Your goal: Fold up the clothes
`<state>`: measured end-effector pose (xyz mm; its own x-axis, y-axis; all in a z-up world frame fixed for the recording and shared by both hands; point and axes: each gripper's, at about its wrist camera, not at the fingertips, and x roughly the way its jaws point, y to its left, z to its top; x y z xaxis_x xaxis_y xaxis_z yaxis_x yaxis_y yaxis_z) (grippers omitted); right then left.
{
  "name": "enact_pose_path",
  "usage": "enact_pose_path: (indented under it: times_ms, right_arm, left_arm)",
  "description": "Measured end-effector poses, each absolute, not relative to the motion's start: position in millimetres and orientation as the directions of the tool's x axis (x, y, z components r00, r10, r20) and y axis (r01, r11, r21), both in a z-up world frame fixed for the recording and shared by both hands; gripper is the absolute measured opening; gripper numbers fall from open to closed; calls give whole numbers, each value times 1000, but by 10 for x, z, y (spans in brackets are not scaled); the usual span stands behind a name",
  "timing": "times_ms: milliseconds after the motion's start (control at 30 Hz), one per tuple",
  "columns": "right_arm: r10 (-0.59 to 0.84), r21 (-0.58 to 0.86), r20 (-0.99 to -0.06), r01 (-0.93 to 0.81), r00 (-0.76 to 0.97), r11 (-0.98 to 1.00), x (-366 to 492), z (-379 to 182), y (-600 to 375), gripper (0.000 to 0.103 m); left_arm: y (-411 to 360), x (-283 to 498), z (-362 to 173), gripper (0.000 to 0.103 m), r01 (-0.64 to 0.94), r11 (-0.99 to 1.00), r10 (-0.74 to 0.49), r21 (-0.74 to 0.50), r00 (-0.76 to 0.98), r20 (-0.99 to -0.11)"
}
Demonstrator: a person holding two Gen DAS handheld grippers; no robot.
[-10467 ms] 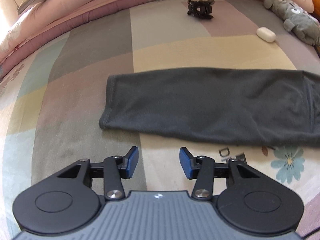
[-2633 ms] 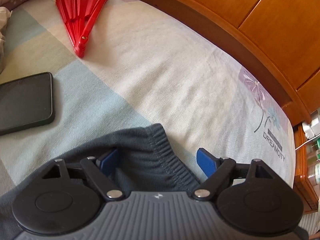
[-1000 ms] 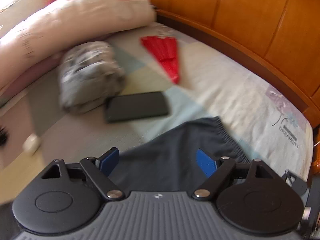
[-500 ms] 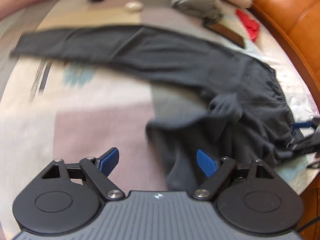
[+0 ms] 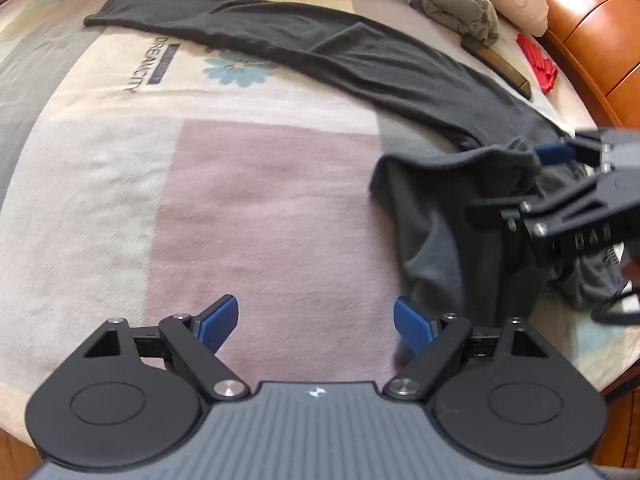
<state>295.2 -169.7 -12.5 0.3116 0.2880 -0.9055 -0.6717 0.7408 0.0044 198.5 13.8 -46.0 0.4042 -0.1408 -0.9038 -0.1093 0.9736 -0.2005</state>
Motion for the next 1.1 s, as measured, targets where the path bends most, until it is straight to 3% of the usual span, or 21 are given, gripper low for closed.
enact_pose_path:
  times_ms: [267,467,700,900,1100]
  right_arm:
    - [190,-36,-948,-677,257,736,2883,-186,-1935,103]
    - [176,-17,-952,-615,251,788,2933,-115,-2287,103]
    - [207,30,-937,-524,283,851,3007,19,-2539,103]
    - [178,23,-937,-458,300,889,3046,26,-2812,103]
    - [145,37,-949,-358,281,933,2937,-58,-3385,103]
  left_arm:
    - [192,2281,-557,85,-98,974,-142,-206,448,-883]
    - [37,2499,-676,86,-5,992,-109,-124,431,-896]
    - [-149,2548,-530,85,163,961,-269,-224,356,-895]
    - [-491,2690,-306,85,299,874,-469,-384,309,-827]
    - [-940,2960,-247,83,351,804,-580,-481,280,-765]
